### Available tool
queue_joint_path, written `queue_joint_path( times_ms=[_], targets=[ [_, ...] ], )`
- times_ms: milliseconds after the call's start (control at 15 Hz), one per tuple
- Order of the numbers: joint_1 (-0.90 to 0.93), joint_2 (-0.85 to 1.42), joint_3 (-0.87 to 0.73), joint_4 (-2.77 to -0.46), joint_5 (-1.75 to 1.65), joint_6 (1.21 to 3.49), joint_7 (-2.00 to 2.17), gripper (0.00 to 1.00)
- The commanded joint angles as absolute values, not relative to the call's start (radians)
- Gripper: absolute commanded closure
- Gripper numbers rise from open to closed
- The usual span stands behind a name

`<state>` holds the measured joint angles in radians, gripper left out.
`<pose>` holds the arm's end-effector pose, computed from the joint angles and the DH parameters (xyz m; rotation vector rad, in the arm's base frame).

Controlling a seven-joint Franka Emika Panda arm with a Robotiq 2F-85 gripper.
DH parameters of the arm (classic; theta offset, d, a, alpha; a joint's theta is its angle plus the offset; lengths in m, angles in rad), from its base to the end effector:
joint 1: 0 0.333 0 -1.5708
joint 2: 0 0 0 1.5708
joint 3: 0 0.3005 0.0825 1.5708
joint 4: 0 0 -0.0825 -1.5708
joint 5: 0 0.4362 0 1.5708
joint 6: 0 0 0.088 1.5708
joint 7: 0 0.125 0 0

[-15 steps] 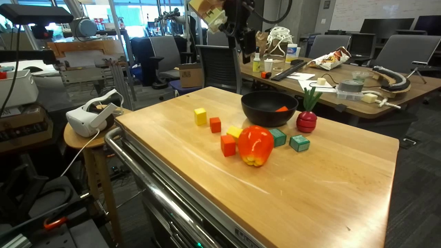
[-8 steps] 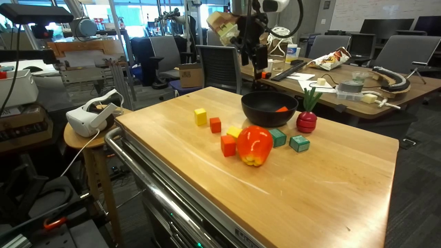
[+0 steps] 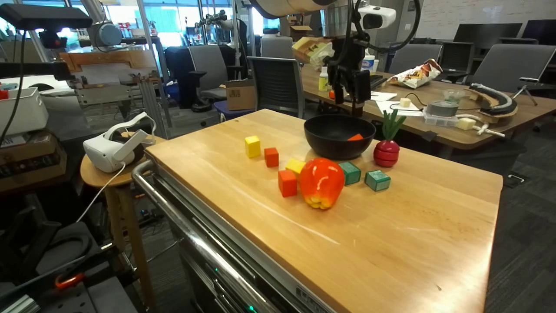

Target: Take most of the objects from the bowl one at a time and put them on the table, then move the apple to the right, then take the block from the bowl and put it on the table

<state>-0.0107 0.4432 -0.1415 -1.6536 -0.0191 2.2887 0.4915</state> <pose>0.7251 -0.1028 0.3184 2.9410 -0.9309 0.3184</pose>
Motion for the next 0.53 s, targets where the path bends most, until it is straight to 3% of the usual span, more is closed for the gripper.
queue_joint_path(
  times_ms=[0, 467],
  targets=[
    [0.010, 0.533, -0.150, -1.551, -0.029, 2.273, 0.535, 0.00],
    [0.015, 0.628, -0.174, -1.497, -0.028, 2.289, 0.609, 0.00]
  ],
)
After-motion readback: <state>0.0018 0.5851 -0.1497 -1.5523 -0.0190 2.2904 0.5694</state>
